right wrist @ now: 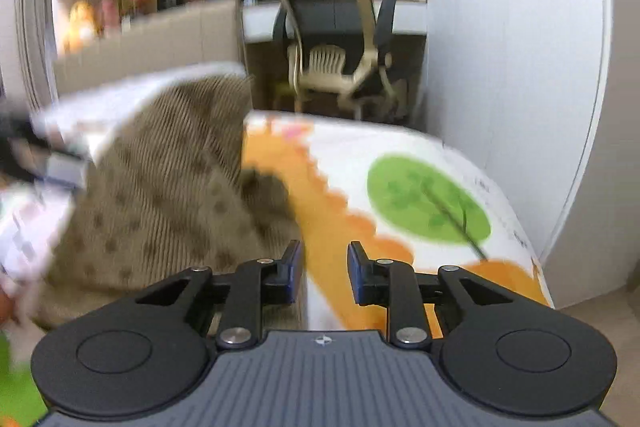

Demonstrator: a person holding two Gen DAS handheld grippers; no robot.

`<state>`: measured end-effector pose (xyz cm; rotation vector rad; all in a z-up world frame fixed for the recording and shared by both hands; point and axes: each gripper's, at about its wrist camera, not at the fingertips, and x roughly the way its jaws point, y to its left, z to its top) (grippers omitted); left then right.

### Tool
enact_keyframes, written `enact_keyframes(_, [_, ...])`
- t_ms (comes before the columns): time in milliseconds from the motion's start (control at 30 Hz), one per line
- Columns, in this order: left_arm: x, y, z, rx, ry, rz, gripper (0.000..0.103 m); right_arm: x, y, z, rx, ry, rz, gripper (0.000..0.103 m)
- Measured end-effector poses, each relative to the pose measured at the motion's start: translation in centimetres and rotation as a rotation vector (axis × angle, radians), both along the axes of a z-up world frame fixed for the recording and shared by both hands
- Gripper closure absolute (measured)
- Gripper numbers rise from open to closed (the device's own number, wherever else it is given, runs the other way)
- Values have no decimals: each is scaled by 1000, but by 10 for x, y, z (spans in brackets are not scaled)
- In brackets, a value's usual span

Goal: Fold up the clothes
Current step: 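Lift the hem with both grippers and fold it over the dress body, then press the folded dress flat with both open grippers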

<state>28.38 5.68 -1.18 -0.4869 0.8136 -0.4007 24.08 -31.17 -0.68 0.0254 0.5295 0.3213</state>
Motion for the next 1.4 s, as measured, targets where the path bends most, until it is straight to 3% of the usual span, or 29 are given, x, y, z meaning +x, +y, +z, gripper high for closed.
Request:
enact_keyframes(67, [3, -4, -3, -5, -10, 14, 43, 0, -6, 20, 69, -35, 32, 76])
enact_keyframes(267, [-5, -27, 22, 40, -102, -41, 47, 28, 43, 60, 58, -149, 209, 76])
enact_keyframes(333, [-3, -38, 23, 59, -112, -80, 46, 45, 65, 65, 63, -151, 285, 72])
enact_keyframes(367, [-2, -44, 24, 69, -116, -99, 46, 56, 75, 65, 55, -138, 319, 65])
enact_keyframes(400, [-1, -50, 24, 79, -121, -118, 45, 71, 86, 59, 31, -97, 346, 60])
enact_keyframes(467, [1, -54, 22, 106, -125, -133, 41, 101, 104, 38, -67, -24, 344, 59])
enact_keyframes(567, [2, -43, 24, 56, -115, -133, 35, 129, 111, -9, -209, 50, 259, 59])
enact_keyframes(633, [3, -35, 25, 56, -119, -100, 27, 136, 98, -24, -158, 63, 218, 57])
enact_keyframes(700, [7, -28, 24, 55, -108, -72, 24, 139, 83, -21, -40, 91, 203, 57])
enact_keyframes(767, [13, -24, 20, 44, -80, -54, 24, 127, 71, -8, -10, 59, 199, 54])
enact_keyframes(867, [15, -24, 10, 25, -44, -64, 23, 94, 49, 9, -18, -8, 205, 43])
enact_keyframes(1000, [16, -29, -3, 39, -19, -79, 23, 56, 28, 5, -130, -37, 208, 27])
enact_keyframes(1100, [14, -30, -1, 49, -33, -74, 25, 21, 27, -13, -275, -37, 218, 27])
enact_keyframes(1200, [5, -32, 7, 81, -74, -76, 25, -7, 33, -23, -328, -53, 246, 28])
enact_keyframes(1333, [-12, -41, 15, 140, -128, -120, 25, -21, 56, -34, -452, -120, 294, 28])
enact_keyframes(1400, [-16, -43, 15, 146, -128, -124, 25, -28, 67, -39, -514, -154, 318, 34])
